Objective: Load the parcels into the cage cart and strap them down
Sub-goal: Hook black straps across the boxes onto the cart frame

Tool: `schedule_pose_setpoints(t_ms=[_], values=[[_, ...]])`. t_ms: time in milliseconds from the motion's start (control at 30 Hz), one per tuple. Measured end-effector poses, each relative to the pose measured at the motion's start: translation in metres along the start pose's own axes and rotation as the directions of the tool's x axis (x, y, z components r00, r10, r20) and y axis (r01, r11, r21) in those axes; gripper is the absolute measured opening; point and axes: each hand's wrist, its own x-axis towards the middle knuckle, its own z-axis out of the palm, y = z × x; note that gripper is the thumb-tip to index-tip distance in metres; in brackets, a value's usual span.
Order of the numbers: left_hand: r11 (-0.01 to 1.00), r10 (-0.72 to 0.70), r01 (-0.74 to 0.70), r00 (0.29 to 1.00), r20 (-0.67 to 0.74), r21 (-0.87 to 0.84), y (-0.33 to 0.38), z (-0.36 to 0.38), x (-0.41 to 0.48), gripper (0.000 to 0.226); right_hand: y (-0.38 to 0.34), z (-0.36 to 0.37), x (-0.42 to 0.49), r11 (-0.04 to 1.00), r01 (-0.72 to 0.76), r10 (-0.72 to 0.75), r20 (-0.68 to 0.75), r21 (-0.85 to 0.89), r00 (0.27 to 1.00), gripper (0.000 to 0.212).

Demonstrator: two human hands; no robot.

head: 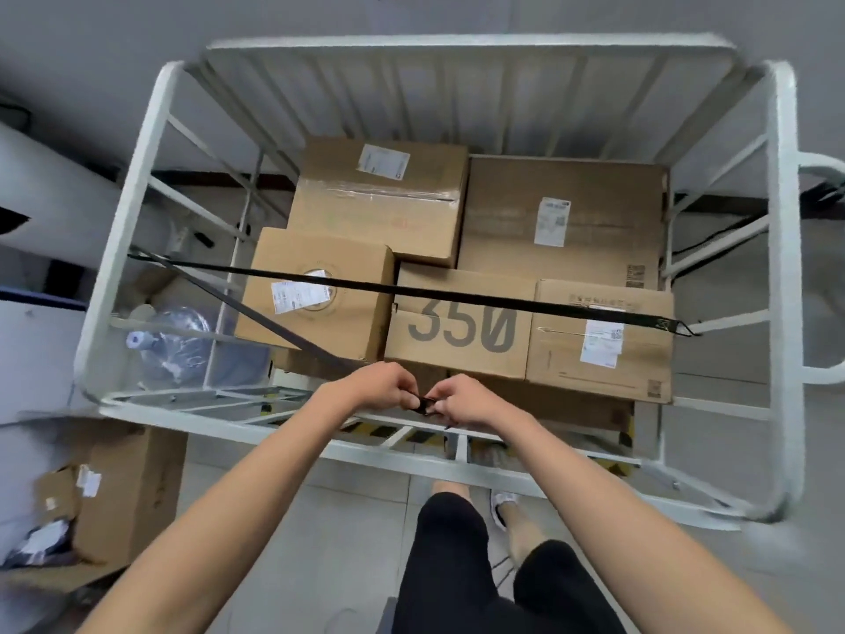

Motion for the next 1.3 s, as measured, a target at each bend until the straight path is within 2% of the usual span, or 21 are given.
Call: schedule_pose_setpoints(t_ms=[167, 267, 433, 633, 900, 1000, 1100, 1200, 1300], values=[[1.0, -0.011, 0.01, 0.992, 0.124, 0.008, -0.013, 0.039, 0.041, 0.014, 0.031, 0.01, 0.024, 0.974, -0.127, 0.153, 0.13, -0.188, 0.98, 0.017], [1.0, 0.01, -0.011, 0.986, 0.166, 0.003, 0.001, 0.064, 0.063, 0.018, 0.06, 0.008, 0.023, 0.949, -0.21, 0.241, 0.113, -0.236, 0.964, 0.02], [0.997, 0.032, -0.044, 0.981, 0.191, 0.059, 0.014, 0.078, 0.089, 0.02, 0.087, 0.011, 0.023, 0.938, -0.288, 0.3, 0.038, -0.192, 0.953, 0.018], [0.983, 0.04, -0.076, 0.977, 0.21, 0.165, -0.001, 0.093, 0.086, 0.018, 0.081, 0.028, 0.029, 0.936, -0.272, 0.298, 0.096, -0.222, 0.95, 0.018], [0.986, 0.005, -0.047, 0.967, 0.254, 0.16, -0.017, 0.09, 0.069, 0.024, 0.065, 0.026, 0.029, 0.9, -0.218, 0.289, 0.142, -0.378, 0.947, 0.023], [0.972, -0.028, -0.042, 0.957, 0.288, 0.233, 0.0, 0.083, 0.065, 0.035, 0.068, 0.0, 0.01, 0.898, -0.237, 0.273, 0.048, -0.371, 0.961, 0.034], [0.97, -0.029, -0.015, 0.984, 0.178, 0.241, 0.032, 0.076, 0.065, 0.043, 0.081, -0.034, -0.023, 0.917, -0.271, 0.247, -0.115, -0.293, 0.962, 0.038], [0.994, -0.001, 0.0, 1.0, 0.009, 0.112, 0.084, 0.073, 0.069, 0.033, 0.099, -0.071, -0.068, 0.936, -0.3, 0.24, -0.287, -0.185, 0.927, 0.037], [0.999, 0.043, -0.043, 0.996, -0.077, -0.01, 0.154, 0.078, 0.074, 0.031, 0.124, -0.102, -0.119, 0.953, -0.282, 0.212, -0.417, -0.113, 0.884, 0.036]])
